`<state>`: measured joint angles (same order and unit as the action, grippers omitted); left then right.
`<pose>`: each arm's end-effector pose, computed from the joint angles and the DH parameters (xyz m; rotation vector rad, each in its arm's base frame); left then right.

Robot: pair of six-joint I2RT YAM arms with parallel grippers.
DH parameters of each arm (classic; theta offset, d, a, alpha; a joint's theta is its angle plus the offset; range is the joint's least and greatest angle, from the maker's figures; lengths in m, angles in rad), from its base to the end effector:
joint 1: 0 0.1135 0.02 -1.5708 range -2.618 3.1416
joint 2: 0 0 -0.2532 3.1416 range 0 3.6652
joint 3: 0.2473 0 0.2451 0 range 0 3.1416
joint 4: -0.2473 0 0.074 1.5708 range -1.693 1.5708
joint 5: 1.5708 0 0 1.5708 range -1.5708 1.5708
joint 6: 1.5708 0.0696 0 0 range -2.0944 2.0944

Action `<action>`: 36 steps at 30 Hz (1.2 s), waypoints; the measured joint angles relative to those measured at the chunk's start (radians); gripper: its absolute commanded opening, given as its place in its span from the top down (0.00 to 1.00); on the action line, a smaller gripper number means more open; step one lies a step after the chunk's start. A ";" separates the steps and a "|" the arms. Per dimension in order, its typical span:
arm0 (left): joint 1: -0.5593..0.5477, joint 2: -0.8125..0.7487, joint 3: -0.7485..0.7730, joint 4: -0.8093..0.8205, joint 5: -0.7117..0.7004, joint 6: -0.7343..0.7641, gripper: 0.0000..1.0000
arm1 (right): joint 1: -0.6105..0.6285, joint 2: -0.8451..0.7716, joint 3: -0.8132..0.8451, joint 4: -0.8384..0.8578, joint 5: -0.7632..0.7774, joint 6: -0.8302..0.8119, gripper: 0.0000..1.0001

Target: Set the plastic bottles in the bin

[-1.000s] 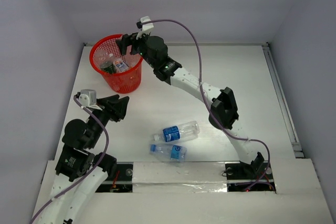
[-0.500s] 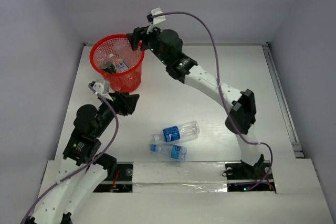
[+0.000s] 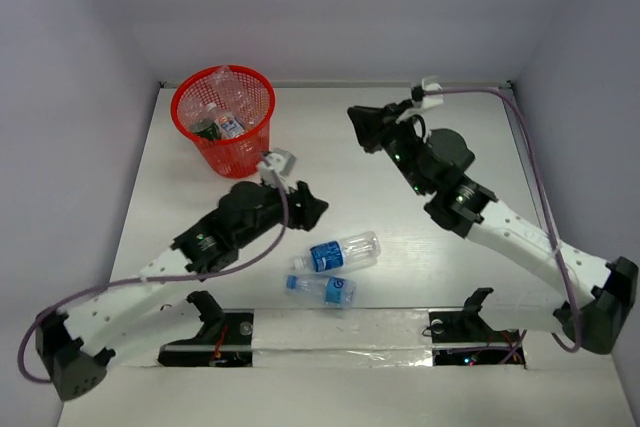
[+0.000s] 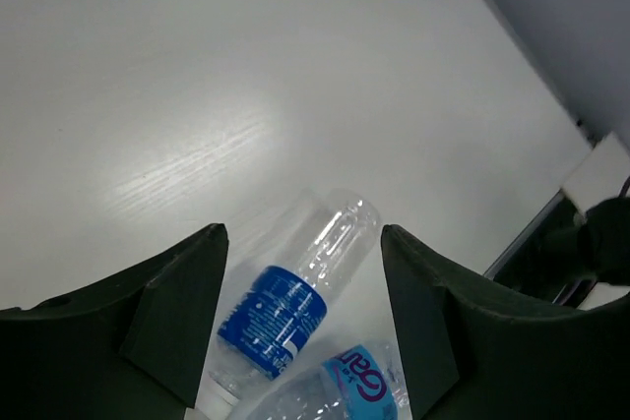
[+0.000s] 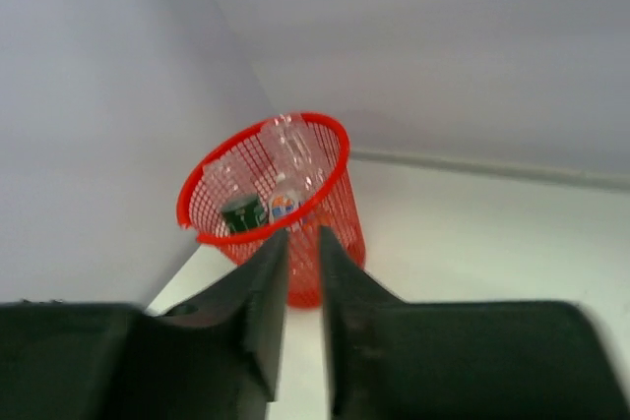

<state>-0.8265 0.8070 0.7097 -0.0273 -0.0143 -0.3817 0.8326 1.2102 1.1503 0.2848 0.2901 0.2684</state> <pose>0.1563 -0.1683 0.3151 0.3809 1.7352 -0.8801 0.2224 0.2149 0.4275 -0.1402 1.3861 0.7288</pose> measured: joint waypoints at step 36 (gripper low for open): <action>-0.299 0.816 0.222 0.042 -0.092 0.322 0.11 | 0.000 -0.556 -0.480 -0.163 0.082 0.154 0.13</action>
<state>-1.1259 1.6226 0.9318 0.0147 -0.1062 -0.0601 0.8326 0.6540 0.6704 0.1223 0.3717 0.4221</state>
